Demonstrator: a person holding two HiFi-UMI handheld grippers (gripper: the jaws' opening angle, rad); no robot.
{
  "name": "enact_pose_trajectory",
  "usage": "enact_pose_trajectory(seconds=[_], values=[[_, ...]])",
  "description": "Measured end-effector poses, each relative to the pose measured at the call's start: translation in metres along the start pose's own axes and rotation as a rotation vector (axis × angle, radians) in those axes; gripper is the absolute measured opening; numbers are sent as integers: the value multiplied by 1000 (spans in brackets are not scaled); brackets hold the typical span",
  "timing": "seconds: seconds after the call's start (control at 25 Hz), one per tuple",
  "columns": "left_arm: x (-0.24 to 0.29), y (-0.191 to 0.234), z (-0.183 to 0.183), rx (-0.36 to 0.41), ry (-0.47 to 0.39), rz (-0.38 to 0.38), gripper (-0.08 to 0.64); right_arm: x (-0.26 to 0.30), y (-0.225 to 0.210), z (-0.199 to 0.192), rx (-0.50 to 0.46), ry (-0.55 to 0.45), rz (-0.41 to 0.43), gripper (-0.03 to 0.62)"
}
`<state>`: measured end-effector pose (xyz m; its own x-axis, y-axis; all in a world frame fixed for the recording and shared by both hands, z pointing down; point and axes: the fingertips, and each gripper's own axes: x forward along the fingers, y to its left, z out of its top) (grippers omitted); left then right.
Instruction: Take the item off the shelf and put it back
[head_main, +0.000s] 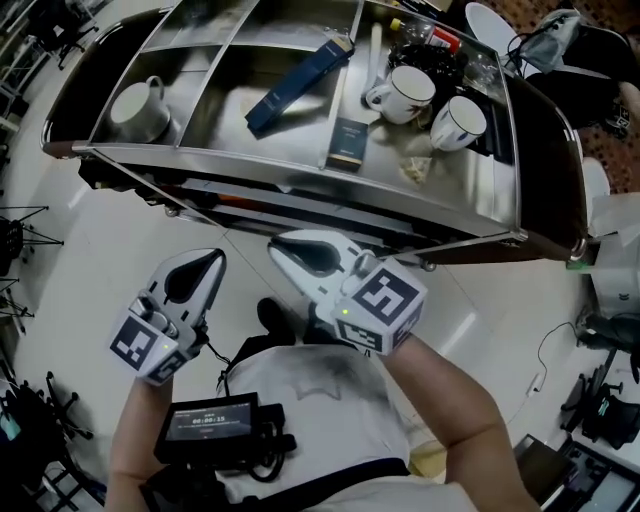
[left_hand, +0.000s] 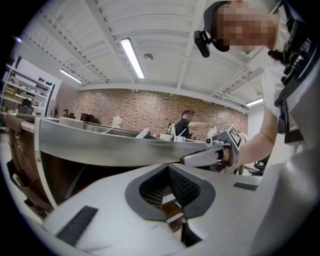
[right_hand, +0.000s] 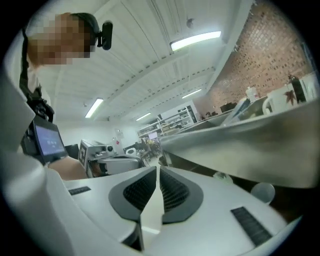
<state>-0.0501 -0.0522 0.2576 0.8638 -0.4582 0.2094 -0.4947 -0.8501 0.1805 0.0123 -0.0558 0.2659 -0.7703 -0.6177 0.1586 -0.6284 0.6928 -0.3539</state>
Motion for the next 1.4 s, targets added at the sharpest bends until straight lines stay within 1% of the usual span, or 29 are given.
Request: enact_pose_trajectory(seconds=[0.08, 0.2, 0.28, 0.36, 0.48, 0.64, 0.72, 0.88, 1.4], values=[[0, -4, 13, -2, -12, -16, 0, -2, 8, 19, -18, -16, 20, 17], [1, -8, 31, -16, -40, -36, 0, -7, 17, 42, -86, -29, 34, 6], [0, -9, 39, -10, -52, -42, 0, -10, 22, 51, -120, -37, 40, 5], [0, -9, 45, 5, -54, -44, 0, -12, 27, 56, -130, -35, 47, 5], [0, -12, 50, 17, -53, -52, 0, -13, 31, 59, -140, -45, 51, 3], [2, -17, 52, 32, -48, -65, 0, -17, 39, 56, -120, -15, 62, 3], [3, -19, 51, 35, -45, -70, 0, -18, 39, 56, -120, -24, 62, 3], [5, -23, 50, 37, -39, -78, 0, -19, 34, 58, -135, -73, 50, 3], [6, -29, 58, 42, -56, -109, 0, -18, 38, 58, -129, -65, 49, 3]])
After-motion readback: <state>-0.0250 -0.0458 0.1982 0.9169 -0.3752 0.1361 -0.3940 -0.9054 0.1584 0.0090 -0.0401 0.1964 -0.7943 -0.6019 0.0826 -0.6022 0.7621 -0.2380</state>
